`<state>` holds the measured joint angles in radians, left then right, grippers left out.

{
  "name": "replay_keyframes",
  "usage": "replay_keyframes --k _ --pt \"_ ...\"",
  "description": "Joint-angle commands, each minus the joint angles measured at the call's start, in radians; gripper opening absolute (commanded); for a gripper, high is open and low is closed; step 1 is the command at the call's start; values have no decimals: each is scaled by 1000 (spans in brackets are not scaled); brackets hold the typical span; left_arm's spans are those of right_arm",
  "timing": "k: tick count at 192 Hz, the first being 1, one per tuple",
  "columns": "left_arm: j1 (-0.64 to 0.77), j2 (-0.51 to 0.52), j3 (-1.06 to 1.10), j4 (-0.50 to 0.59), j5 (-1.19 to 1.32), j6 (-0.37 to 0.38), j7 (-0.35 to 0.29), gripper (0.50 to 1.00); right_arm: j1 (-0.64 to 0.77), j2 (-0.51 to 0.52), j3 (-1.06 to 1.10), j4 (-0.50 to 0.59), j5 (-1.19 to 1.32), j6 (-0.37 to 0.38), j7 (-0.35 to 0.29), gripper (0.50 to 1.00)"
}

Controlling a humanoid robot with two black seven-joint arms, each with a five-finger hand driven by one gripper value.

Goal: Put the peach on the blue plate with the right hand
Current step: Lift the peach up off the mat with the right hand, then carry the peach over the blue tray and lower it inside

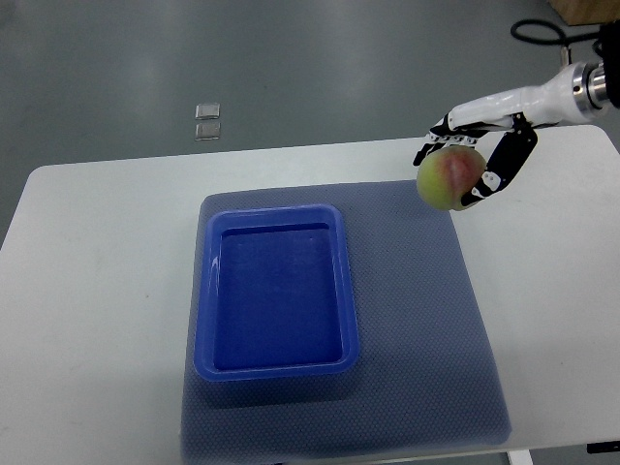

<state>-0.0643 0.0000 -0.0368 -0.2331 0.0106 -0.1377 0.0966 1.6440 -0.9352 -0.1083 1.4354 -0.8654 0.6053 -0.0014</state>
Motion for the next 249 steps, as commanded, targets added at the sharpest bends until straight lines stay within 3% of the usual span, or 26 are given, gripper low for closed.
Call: replay_keyframes --k 1,48,49,89,129,140,150,151,162,171,174,249 --pt "0 0 2 -6 0 -2 0 1000 48 -40 7 -1 6 6 -5 500" --pt "0 0 3 -12 2 -10 0 1000 48 9 7 -13 8 6 -12 500" --pt "0 0 3 -12 2 -10 0 1000 43 77 6 -38 8 6 -12 500" --pt "0 0 3 -8 2 -10 0 1000 -22 361 -2 -205 11 -134 -12 500" --pt "0 0 2 -5 0 -10 0 1000 -133 682 -2 -420 -3 -183 -11 500" --pt "0 0 2 -2 0 -10 0 1000 -161 752 -2 -466 -6 -188 -11 500" --pt "0 0 2 -2 0 -10 0 1000 -161 753 -2 -466 -6 -188 -11 500" --pt "0 0 0 0 0 -10 0 1000 -191 812 -2 -502 -7 -200 -11 500" --pt "0 0 0 0 0 -8 0 1000 -225 884 -5 -544 -10 -222 -11 500" --pt "0 0 0 0 0 -8 0 1000 -225 885 -5 -544 -11 -222 -11 500" --pt "0 0 0 0 0 -10 0 1000 -245 934 -4 -582 -12 -226 -11 500" --pt "0 0 -2 0 0 -8 0 1000 -363 935 -2 -644 -69 -242 -11 500"
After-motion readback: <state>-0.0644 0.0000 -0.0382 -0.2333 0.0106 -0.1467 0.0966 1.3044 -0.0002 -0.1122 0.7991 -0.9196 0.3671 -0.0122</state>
